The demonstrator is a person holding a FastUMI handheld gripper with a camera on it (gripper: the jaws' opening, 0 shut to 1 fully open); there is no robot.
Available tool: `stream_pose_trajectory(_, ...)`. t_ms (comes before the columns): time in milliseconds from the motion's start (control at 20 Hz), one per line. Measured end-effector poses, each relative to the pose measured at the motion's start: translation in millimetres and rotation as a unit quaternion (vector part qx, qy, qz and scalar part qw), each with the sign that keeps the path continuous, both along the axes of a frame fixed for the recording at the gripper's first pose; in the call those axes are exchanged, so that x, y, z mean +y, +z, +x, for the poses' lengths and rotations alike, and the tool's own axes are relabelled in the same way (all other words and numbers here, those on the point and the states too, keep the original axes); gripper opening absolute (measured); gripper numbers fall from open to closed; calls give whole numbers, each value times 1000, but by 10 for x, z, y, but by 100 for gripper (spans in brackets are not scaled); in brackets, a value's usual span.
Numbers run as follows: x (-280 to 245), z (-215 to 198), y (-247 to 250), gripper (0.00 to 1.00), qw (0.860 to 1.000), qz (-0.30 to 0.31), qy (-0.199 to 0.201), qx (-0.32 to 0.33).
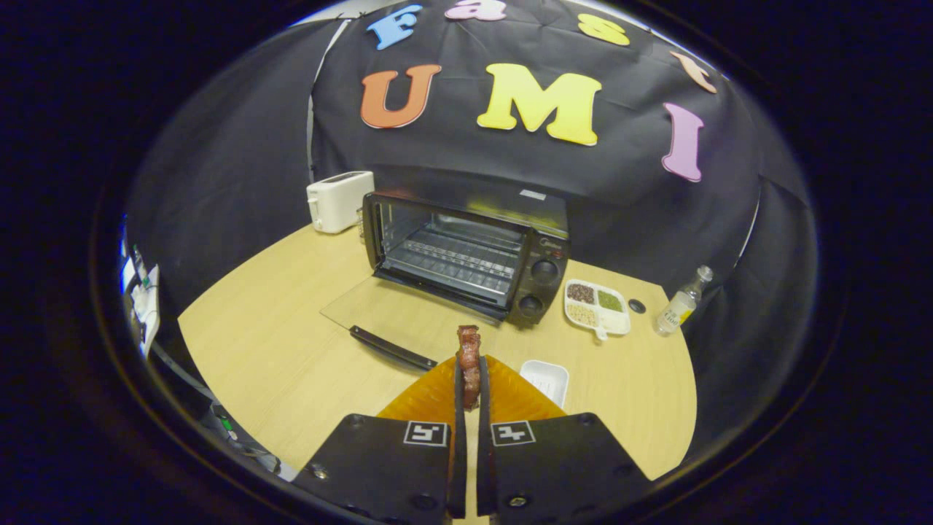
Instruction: Open the toaster oven, put the food inside, and close the toaster oven door.
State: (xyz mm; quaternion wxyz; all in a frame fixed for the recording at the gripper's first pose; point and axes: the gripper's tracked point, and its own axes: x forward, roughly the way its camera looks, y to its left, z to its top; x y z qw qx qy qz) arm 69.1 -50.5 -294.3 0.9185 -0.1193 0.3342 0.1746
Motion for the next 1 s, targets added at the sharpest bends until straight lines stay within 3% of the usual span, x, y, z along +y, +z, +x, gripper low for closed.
stream_pose_trajectory(300, 547, 227, -174, 9, 999, 39, -14, -8)
stream_pose_trajectory(600, 881, 743, -251, 9, 985, 122, -93, -78)
stream_pose_trajectory(800, 1065, 1143, -356, 9, 960, 212, -142, -113)
stream_pose_trajectory(1000, 1128, 1528, -405, 9, 916, 322, -192, -142)
